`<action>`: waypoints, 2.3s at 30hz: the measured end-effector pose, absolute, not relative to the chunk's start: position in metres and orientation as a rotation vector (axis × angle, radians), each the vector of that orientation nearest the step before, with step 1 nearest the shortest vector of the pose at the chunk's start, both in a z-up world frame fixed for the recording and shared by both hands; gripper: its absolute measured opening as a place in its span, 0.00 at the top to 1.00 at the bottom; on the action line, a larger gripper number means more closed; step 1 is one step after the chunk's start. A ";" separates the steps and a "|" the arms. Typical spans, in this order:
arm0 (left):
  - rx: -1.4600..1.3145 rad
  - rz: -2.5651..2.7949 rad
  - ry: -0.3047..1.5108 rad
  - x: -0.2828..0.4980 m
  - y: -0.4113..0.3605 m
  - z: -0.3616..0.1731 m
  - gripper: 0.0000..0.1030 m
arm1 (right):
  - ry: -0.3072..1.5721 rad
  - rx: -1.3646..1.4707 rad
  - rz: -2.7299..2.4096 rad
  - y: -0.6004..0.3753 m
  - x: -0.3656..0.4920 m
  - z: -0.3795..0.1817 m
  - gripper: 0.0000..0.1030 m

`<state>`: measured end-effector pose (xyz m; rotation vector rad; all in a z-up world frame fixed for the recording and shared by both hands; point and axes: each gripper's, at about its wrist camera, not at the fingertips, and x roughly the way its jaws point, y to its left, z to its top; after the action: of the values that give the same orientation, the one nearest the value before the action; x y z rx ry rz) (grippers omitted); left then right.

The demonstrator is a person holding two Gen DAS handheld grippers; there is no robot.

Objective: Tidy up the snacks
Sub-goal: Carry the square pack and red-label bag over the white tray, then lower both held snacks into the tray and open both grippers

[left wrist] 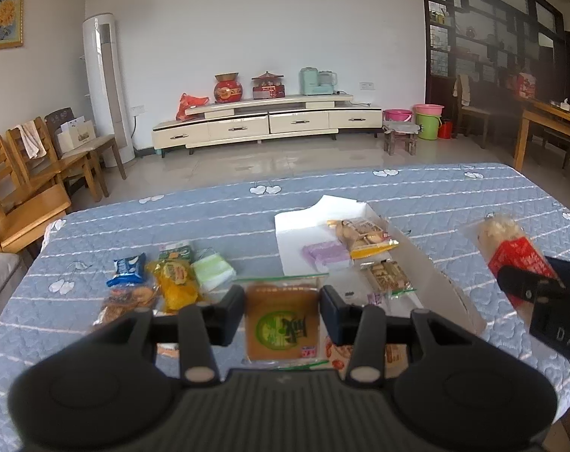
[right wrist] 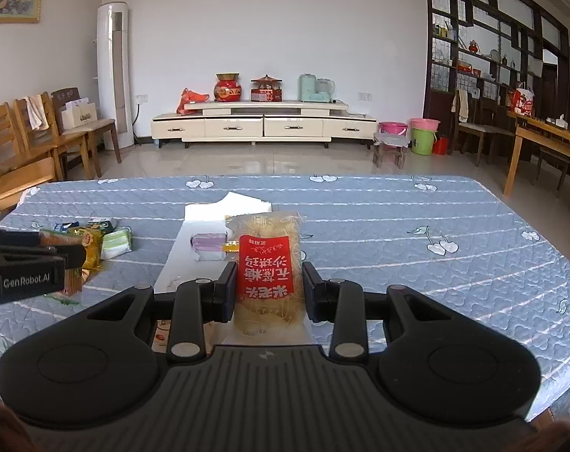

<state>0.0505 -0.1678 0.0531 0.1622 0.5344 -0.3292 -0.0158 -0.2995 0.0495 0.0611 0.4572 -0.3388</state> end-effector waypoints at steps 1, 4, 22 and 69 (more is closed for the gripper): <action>0.164 -0.329 0.535 0.053 -0.170 0.053 0.58 | 0.459 0.062 -0.339 -0.300 -0.013 0.049 0.59; 0.162 -0.333 0.541 0.060 -0.176 0.052 0.58 | 0.461 0.061 -0.339 -0.302 -0.007 0.048 0.59; 0.178 -0.353 0.562 0.089 -0.207 0.045 0.58 | 0.487 0.050 -0.324 -0.313 0.011 0.036 0.59; 0.097 -0.411 0.670 0.170 -0.233 0.013 0.39 | 0.564 0.098 -0.319 -0.347 0.040 0.032 0.31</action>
<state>0.1701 -0.2326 0.0126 0.0968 0.6705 -0.4111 0.0398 -0.3470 0.0323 0.0984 0.5636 -0.3192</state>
